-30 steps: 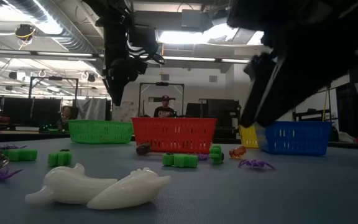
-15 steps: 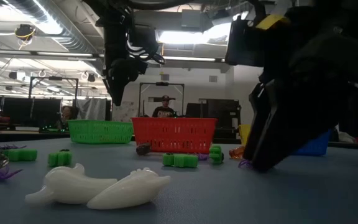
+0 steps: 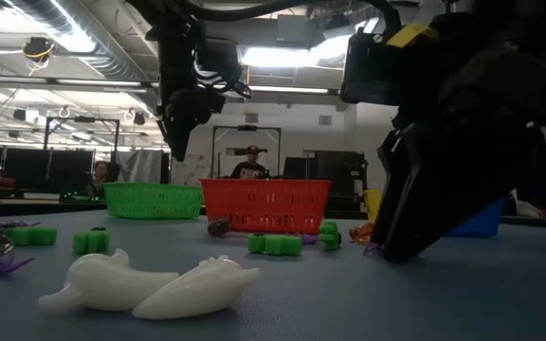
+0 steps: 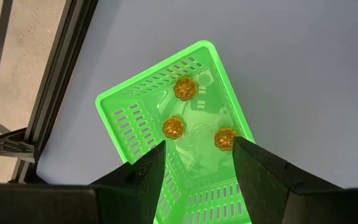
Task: Sort Halloween decoration
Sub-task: Put the violet spider toy into the blue bin
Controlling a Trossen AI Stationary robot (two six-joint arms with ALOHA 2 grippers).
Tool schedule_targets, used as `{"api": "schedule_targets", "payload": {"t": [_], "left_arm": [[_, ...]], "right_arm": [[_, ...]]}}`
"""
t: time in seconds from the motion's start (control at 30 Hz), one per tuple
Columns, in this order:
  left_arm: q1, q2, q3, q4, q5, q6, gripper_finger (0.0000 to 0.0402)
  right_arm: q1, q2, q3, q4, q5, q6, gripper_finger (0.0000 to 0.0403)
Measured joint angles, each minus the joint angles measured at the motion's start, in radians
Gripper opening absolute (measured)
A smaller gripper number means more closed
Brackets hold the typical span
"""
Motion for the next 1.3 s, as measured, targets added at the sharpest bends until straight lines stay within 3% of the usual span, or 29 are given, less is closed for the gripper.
{"api": "schedule_targets", "payload": {"t": [0.27, 0.5, 1.0, 1.3], "left_arm": [[0.000, 0.000, 0.000, 0.000, 0.000, -0.001, 0.0171], [0.000, 0.000, 0.000, 0.000, 0.000, -0.001, 0.0171], [0.000, 0.000, 0.000, 0.000, 0.000, -0.001, 0.0171], [-0.001, 0.000, 0.000, 0.000, 0.000, -0.001, 0.0171]], "right_arm": [[0.000, 0.001, 0.000, 0.004, -0.026, -0.001, 0.0142], [0.000, 0.002, -0.001, 0.002, -0.030, -0.001, 0.0108], [0.001, 0.000, 0.000, 0.006, -0.025, -0.002, 0.0101], [0.000, 0.006, 0.102, -0.076, -0.047, -0.061, 0.0101]]}}
